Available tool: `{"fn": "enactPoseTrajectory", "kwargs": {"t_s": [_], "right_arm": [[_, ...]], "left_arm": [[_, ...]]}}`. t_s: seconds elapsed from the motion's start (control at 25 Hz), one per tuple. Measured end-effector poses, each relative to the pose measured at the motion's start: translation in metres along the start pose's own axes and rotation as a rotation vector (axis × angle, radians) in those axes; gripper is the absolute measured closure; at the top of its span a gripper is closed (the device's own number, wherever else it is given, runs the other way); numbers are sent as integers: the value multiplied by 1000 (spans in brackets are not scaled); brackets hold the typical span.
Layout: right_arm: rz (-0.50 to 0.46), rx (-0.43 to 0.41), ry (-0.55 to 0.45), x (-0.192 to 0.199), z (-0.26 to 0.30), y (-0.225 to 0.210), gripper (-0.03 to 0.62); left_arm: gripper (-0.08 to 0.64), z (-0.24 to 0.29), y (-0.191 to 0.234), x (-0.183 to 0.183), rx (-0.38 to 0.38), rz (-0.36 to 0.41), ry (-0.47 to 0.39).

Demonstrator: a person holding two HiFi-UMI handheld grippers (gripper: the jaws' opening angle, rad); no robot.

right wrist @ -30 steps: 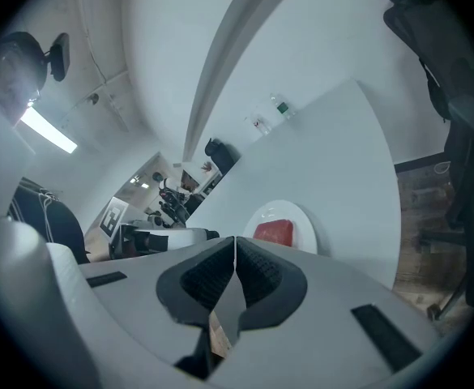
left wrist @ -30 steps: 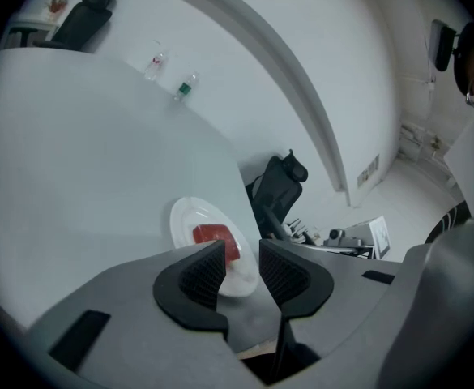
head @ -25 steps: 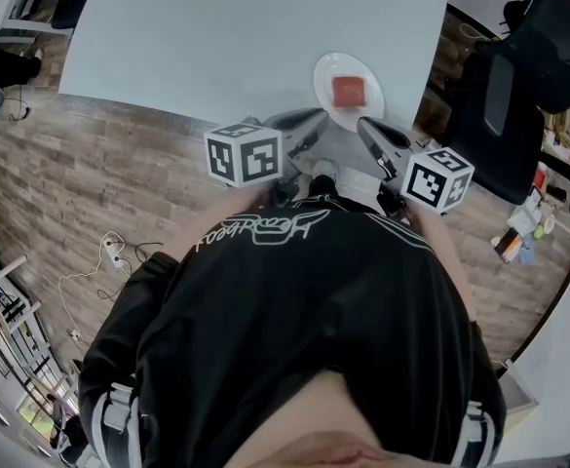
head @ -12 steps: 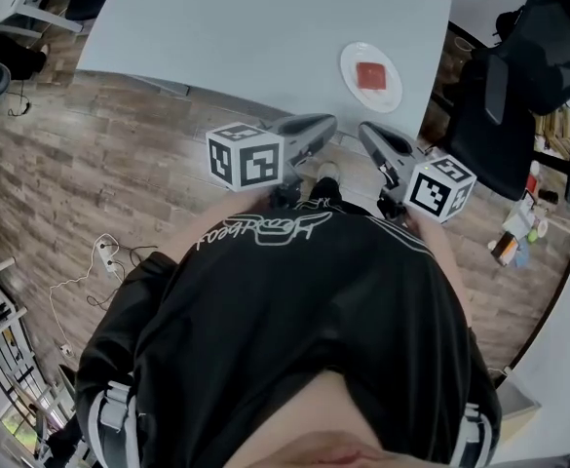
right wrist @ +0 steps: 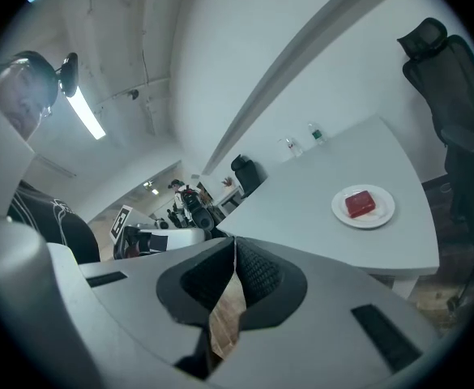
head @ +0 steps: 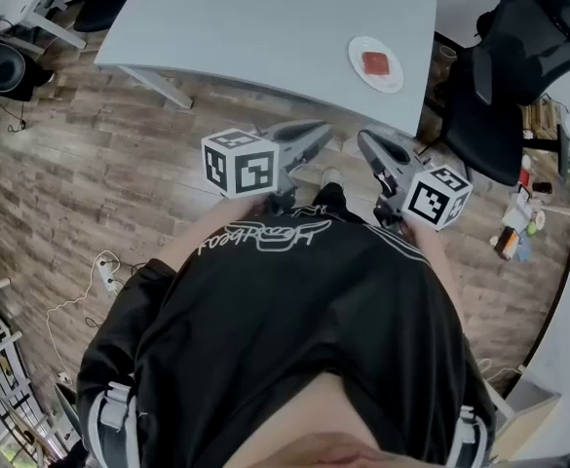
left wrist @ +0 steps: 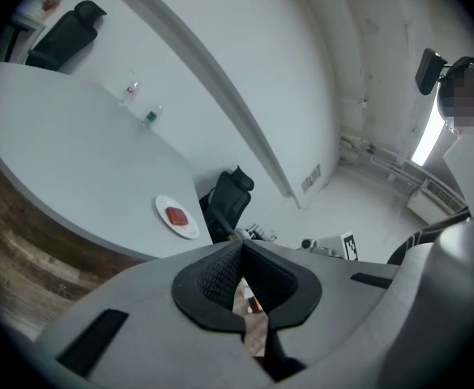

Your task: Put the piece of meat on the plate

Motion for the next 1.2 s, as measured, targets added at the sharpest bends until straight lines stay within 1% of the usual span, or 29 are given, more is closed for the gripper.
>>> {"fn": "enactPoseTrajectory", "kwargs": {"t_s": [0.16,0.32,0.68,1.0,1.2], "right_arm": [[-9,25,-16,16,-13,28,580],[5,58,-11,37,-23,43,580],[31,79,-14,72,-37,74,580],[47,113,-14,92,-56,83,580],[43,111,-9,98,-60,83,580]], "left_arm": [[551,-23,-14,15,11,35,5],[552,-36,-23,33,32,58,24],[552,-60,-32,72,55,16,79],[552,-64,-40,88,62,18,105],[552,-62,-43,94,53,24,121]]}}
Point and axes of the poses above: the fingertips, and each gripper's own axes: z forward along the fingers, y to its left, x out of its underside, the point moved 7 cm from there along -z, backward along the fingers, and after that the axes turned 3 degrees about -z, right-handed, at the moved point
